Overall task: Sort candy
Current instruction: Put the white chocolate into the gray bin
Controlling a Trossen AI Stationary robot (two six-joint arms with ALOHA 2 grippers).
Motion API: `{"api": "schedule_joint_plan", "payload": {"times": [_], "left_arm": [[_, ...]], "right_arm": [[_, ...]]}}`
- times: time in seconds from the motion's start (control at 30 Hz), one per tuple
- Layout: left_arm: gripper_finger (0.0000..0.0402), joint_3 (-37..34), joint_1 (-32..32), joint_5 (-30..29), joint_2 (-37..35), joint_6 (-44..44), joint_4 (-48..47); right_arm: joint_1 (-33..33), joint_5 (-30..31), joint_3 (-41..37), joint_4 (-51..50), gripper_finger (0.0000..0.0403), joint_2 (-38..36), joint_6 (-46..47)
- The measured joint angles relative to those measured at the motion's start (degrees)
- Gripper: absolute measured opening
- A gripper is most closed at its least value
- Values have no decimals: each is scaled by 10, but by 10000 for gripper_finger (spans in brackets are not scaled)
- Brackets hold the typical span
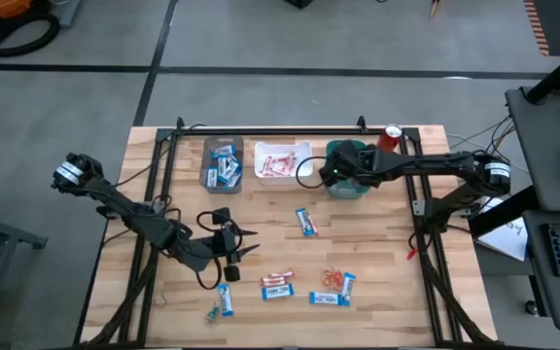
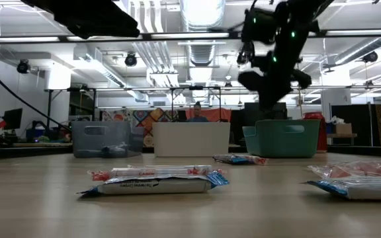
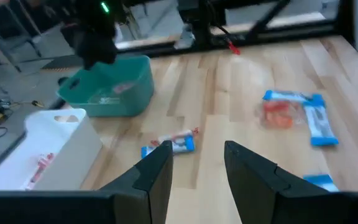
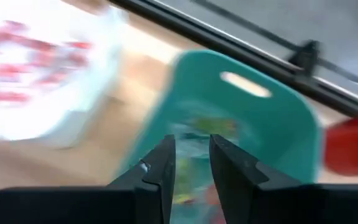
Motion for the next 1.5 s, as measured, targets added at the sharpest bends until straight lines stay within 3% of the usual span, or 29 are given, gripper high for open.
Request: {"api": "schedule_joint_plan", "payload": {"times": [0.13, 0.33, 0.43, 0.53, 0.77, 1.03, 1.2, 1.5], "left_arm": [[129, 18, -11, 72, -10, -62, -99], [129, 102, -12, 264, 2, -218, -344], [127, 120, -24, 382, 24, -229, -407], [126, 121, -34, 456, 47, -228, -423], [134, 128, -53, 415, 121, -209, -417], [205, 191, -70, 399, 206, -113, -419], [240, 231, -82, 400, 234, -71, -470], [242, 224, -93, 383, 244, -8, -485]], "right_arm": [[38, -14, 31, 15, 90, -18, -24], [115, -14, 68, 38, 87, -43, -88], [149, -13, 76, 43, 91, -46, -100], [178, -13, 77, 47, 93, -45, -106], [223, -13, 54, 47, 93, -43, -85], [241, -13, 51, 49, 93, -37, -75], [248, -13, 51, 49, 93, -37, -68], [255, -13, 51, 50, 93, -37, -48]]}}
